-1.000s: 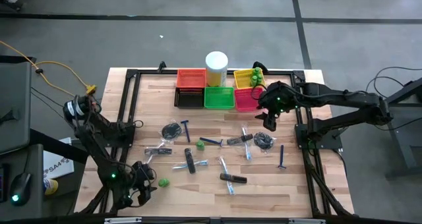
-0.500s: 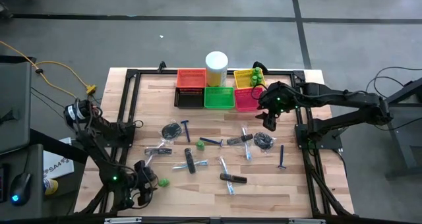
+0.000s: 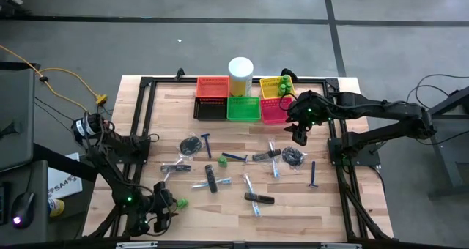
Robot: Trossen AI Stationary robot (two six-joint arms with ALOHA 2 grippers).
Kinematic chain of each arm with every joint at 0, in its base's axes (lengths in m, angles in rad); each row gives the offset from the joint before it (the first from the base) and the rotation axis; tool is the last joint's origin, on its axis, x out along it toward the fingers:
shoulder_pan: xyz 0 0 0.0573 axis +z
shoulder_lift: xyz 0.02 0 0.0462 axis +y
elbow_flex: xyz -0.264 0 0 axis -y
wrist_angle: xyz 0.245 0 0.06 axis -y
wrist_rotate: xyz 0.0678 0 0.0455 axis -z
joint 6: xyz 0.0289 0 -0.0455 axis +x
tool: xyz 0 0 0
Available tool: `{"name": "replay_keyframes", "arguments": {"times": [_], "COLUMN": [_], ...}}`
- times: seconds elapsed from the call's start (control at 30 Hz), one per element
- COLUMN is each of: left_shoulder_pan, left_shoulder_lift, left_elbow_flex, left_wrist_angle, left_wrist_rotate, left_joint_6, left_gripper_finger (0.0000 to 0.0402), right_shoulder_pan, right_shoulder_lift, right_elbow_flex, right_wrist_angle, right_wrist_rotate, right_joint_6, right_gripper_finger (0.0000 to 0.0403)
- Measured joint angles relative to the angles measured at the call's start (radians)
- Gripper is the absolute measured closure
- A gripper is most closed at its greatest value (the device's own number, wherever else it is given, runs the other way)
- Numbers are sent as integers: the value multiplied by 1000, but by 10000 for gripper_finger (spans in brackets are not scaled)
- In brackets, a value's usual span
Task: Pick & Place Travel size toiletries
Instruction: Put the green shampoo into the yellow bin
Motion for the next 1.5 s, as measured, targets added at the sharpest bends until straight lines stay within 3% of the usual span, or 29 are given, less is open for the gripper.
{"name": "replay_keyframes", "arguments": {"times": [0.87, 1.2, 1.5], "left_shoulder_pan": [12, 112, 113], "left_shoulder_lift": [-1, -1, -2], "left_elbow_flex": [0, 0, 0], "left_wrist_angle": [-2, 12, 22], "left_wrist_rotate": [-153, -54, -104], "left_joint_6": [-11, 23, 15], "left_gripper_finger": [156, 156, 170], "right_shoulder_pan": [0, 0, 0], "right_shoulder_lift": [0, 0, 0], "right_elbow_flex": [0, 0, 0], "right_wrist_angle": [0, 0, 0], "right_wrist_rotate": [26, 26, 27], "right_joint_6": [10, 17, 21], "right_gripper_finger": [254, 254, 254]}}
